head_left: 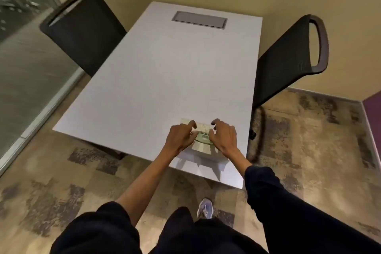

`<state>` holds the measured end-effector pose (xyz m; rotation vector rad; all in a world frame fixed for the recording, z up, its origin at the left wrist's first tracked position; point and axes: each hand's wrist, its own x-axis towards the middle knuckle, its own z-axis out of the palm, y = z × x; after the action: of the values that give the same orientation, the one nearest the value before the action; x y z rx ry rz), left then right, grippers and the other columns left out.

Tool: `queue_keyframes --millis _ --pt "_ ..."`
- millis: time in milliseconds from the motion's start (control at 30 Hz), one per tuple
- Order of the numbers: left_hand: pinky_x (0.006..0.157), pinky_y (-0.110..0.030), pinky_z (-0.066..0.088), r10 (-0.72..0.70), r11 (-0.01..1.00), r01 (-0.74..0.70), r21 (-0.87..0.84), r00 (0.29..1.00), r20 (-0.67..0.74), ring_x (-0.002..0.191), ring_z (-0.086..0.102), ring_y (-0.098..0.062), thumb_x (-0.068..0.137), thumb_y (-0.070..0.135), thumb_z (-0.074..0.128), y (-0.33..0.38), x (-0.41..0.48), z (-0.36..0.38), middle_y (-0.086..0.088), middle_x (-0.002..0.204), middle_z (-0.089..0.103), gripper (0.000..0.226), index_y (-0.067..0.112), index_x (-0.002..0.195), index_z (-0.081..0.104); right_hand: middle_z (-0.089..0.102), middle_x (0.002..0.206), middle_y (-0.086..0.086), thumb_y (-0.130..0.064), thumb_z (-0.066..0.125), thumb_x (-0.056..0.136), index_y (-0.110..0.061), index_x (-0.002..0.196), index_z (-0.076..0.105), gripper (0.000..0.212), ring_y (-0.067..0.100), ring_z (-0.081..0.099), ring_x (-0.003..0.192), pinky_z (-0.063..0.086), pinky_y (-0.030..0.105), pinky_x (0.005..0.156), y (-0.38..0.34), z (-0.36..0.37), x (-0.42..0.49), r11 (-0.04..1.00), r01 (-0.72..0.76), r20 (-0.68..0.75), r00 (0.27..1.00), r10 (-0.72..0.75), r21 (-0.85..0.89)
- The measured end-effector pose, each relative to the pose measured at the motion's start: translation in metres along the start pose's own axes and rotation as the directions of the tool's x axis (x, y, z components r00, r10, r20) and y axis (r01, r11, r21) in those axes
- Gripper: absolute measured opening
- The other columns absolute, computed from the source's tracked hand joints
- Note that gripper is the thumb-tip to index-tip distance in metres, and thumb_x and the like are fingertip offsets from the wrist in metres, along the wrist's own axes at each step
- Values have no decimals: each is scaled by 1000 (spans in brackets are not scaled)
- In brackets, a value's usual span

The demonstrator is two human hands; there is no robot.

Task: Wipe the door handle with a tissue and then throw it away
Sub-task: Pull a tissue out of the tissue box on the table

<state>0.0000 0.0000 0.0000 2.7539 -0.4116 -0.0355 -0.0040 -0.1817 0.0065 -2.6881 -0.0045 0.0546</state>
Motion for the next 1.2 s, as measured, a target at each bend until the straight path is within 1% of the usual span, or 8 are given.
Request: queue_keyframes --millis 100,233,400,600,733,867,1033,1200 --pt "70 -32 45 32 999 -31 -11 995 95 84 70 -32 98 42 50 2 5 7 -9 92 75 30 17 113 60 73 94 6 -26 53 86 -15 116 59 32 29 67 83 49 36 75 0 6 -4 999 -37 37 999 36 33" --pt "72 -35 45 53 998 -57 13 977 207 88 67 -31 101 38 47 4 12 17 -11 94 74 30 17 115 63 74 92 7 -24 53 85 -16 113 61 31 30 67 81 50 33 68 1 15 -9 993 -116 75 991 113 37" --pt "74 -38 49 84 996 -82 -16 961 264 84 67 -33 101 32 44 3 20 30 -12 90 74 29 15 113 66 74 83 4 -26 53 84 -17 94 71 23 25 66 72 47 29 60 -1 28 -8 988 -150 75 986 152 -25" --pt "72 -39 52 99 995 -102 -6 945 313 82 67 -33 101 27 41 5 28 36 -12 90 73 31 15 110 68 75 80 3 -30 55 86 -19 91 76 24 23 67 71 53 31 61 -2 35 -4 988 -144 82 985 149 -62" --pt "70 -38 49 109 991 -130 36 930 352 85 67 -34 102 28 41 8 35 39 -13 92 71 32 14 106 70 73 73 4 -23 52 85 -18 78 73 23 23 64 66 47 28 57 -7 40 -1 979 -177 114 976 188 -99" --pt "66 -38 42 119 983 -162 92 925 362 84 66 -37 99 13 42 13 35 44 -17 89 70 28 7 92 68 69 67 6 -18 52 84 -14 68 69 23 25 62 62 46 29 56 -9 45 2 964 -239 121 960 253 -118" --pt "67 -35 37 107 975 -172 140 918 381 87 66 -35 95 2 42 17 36 44 -17 93 70 24 5 91 65 70 68 5 -18 53 84 -16 69 71 24 25 63 61 53 32 58 -8 50 3 959 -237 138 956 258 -156" --pt "66 -34 33 93 987 -135 86 922 375 86 64 -37 91 -3 43 21 38 39 -19 91 70 24 3 87 66 71 69 5 -16 57 84 -17 71 73 21 24 63 61 52 30 58 -6 52 8 955 -204 182 953 244 -214"
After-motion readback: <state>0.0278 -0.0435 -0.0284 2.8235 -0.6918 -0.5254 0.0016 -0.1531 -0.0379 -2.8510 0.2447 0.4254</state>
